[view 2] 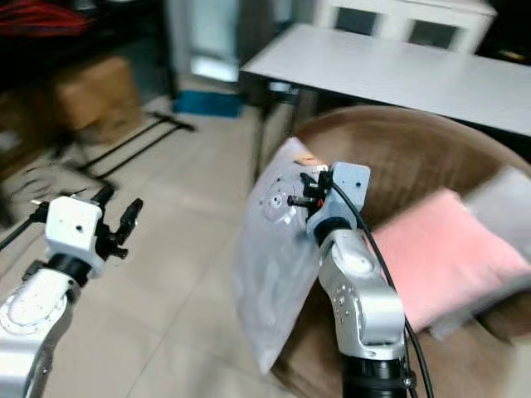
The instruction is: Move the pillow to the sofa from floor
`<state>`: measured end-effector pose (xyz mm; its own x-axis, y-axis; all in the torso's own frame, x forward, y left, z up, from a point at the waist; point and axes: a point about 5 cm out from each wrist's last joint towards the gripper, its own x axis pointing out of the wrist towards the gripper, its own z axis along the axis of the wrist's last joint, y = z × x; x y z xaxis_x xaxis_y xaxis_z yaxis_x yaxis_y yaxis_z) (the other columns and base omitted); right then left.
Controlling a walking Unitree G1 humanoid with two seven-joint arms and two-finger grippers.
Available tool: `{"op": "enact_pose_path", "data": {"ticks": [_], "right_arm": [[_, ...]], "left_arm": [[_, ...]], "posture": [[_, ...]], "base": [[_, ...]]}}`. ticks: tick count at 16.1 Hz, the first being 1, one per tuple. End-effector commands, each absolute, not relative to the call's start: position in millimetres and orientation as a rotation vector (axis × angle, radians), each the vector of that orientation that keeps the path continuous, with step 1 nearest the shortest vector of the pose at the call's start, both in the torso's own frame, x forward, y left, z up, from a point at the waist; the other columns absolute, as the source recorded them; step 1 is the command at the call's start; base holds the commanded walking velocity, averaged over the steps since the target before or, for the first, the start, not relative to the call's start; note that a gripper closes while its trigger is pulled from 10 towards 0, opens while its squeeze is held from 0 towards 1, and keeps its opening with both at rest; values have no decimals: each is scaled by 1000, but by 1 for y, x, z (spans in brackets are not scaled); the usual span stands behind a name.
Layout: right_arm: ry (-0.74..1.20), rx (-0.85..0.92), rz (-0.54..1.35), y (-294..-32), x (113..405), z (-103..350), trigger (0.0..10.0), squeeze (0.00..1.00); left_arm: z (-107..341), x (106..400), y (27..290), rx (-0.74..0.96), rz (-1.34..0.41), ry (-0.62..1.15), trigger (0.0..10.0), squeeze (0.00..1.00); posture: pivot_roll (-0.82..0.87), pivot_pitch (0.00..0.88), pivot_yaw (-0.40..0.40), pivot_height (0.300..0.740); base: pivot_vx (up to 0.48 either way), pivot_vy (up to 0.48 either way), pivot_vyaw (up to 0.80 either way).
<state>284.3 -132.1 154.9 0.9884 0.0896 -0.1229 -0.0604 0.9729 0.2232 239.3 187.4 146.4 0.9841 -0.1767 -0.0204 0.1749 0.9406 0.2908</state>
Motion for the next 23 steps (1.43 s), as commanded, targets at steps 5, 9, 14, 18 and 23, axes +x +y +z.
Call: {"op": "enact_pose_path", "data": {"ticks": [5, 9, 14, 18, 23], "right_arm": [[88, 297, 150, -122, 300, 167, 10000, 0], [63, 362, 218, -111, 325, 181, 10000, 0], [105, 395, 119, -115, 380, 161, 10000, 0], [221, 211, -95, -161, 389, 130, 10000, 0], [261, 123, -280, -207, 380, 116, 10000, 0]], "left_arm": [[142, 236, 178, 322, -444, 62, 10000, 0], [143, 237, 177, 321, -557, 98, 10000, 0], [143, 230, 171, 298, -762, 169, 10000, 0], [143, 223, 176, 274, -788, 208, 10000, 0], [143, 220, 177, 264, -786, 218, 10000, 0]], "posture": [[35, 0, -21, 740], [34, 0, -7, 740], [52, 0, 10, 740], [70, 0, -10, 740], [73, 0, -13, 740]], "base": [[0, 0, 0], [0, 0, 0], [0, 0, 0], [0, 0, 0], [0, 0, 0]]}}
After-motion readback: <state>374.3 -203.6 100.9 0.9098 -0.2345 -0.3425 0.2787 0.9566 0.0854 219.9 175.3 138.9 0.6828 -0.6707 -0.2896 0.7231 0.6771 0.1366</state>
